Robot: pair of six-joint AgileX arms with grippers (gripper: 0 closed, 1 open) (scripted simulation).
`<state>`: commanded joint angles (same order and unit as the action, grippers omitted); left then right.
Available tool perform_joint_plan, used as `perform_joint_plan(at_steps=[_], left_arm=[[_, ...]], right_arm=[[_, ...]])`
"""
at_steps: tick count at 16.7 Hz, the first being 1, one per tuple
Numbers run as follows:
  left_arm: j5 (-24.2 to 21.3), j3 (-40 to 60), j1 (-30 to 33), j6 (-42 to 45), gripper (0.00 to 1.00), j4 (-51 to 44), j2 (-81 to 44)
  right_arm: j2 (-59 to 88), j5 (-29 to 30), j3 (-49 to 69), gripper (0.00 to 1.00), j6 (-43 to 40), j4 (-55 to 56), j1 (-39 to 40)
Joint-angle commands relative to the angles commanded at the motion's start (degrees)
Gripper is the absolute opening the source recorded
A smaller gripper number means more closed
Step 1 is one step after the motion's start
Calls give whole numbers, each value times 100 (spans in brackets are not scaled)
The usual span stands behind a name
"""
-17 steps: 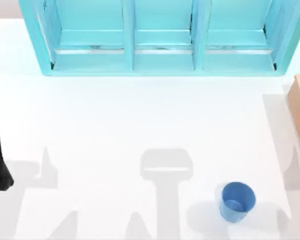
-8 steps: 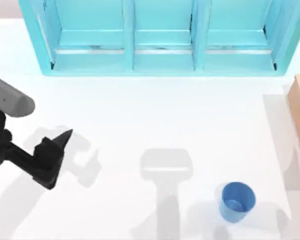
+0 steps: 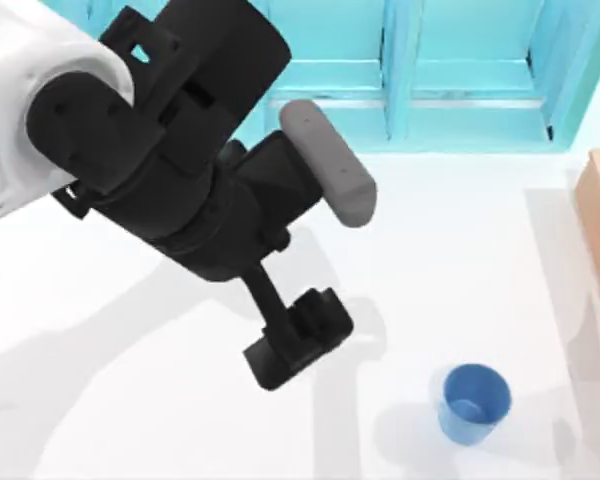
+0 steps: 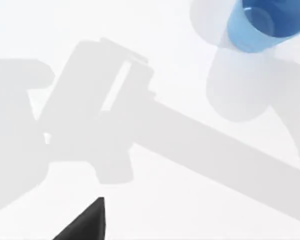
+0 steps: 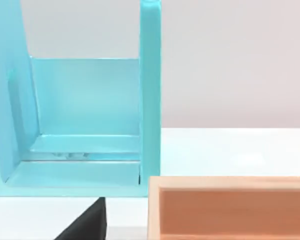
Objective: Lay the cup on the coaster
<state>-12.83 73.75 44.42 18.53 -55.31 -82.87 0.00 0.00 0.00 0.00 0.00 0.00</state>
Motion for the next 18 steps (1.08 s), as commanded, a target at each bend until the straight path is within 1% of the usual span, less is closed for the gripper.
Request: perform_joint_plan(at_steps=[2, 5, 10, 14, 18], left_arm=[[5, 1025, 494, 139, 100, -714, -1037], [164, 2504, 1137, 327, 100, -1633, -2448], [757, 4522, 1883, 570, 100, -2643, -4227], [1197, 5422, 2172, 667, 100, -3004, -4961], [1260, 5527, 2204, 678, 100, -3041, -5042]], right_arm=[[0, 0, 0, 100, 0, 0, 0], [0, 0, 0, 100, 0, 0, 0], [0, 0, 0, 100, 0, 0, 0], [0, 0, 0, 100, 0, 0, 0], [0, 0, 0, 100, 0, 0, 0]])
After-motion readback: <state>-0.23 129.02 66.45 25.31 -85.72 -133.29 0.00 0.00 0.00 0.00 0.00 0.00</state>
